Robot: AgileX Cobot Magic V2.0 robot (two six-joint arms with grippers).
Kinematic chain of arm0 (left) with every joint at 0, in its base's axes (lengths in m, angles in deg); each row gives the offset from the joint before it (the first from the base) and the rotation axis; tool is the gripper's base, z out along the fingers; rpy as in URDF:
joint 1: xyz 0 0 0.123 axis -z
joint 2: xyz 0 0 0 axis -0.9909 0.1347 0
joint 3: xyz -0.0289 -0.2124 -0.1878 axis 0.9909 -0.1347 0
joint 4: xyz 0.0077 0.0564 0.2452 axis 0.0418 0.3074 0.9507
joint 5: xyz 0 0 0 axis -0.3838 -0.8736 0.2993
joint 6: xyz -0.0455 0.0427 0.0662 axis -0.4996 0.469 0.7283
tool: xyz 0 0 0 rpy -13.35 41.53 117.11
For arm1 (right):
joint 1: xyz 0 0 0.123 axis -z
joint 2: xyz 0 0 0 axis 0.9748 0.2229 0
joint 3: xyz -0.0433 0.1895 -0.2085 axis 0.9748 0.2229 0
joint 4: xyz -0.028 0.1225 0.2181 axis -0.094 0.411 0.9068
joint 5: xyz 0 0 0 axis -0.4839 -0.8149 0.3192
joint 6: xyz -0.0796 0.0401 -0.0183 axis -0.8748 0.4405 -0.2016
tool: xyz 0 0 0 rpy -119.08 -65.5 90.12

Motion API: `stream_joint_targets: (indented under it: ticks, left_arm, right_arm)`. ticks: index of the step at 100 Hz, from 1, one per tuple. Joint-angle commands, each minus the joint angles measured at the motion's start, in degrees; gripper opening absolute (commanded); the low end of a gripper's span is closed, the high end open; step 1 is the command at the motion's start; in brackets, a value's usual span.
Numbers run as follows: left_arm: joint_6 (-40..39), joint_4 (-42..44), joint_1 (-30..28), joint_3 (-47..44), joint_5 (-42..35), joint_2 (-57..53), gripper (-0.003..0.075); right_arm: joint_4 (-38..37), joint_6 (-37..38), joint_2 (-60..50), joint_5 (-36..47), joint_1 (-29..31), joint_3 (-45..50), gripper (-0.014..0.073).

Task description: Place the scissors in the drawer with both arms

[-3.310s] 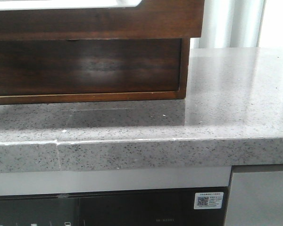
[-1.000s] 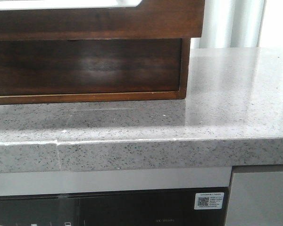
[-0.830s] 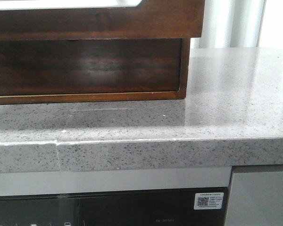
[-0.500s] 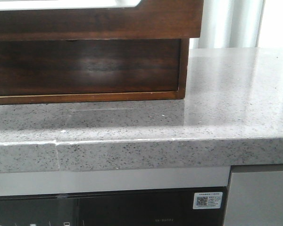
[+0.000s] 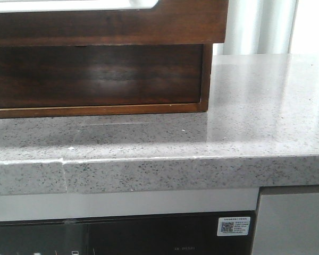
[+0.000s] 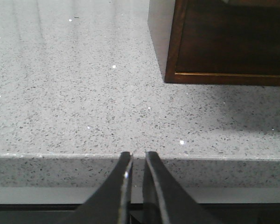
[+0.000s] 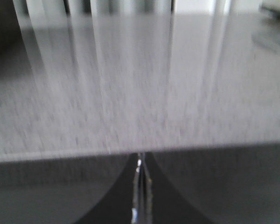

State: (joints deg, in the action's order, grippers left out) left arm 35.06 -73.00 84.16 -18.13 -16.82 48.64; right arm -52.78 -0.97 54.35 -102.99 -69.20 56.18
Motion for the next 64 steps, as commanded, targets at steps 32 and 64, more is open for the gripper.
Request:
stream_joint_targets:
  ticks: [32,64]
  left_arm:
    - [0.0,0.0,-0.1,-0.9,-3.1,-1.9,0.0004]
    - [0.0,0.0,-0.1,-0.9,-3.1,-1.9,0.0004]
  right_arm:
    - [-0.5,-2.2,-1.3,0.3,0.4,0.7,-0.0106]
    - [-0.5,-2.2,-1.3,0.3,0.4,0.7,-0.0106]
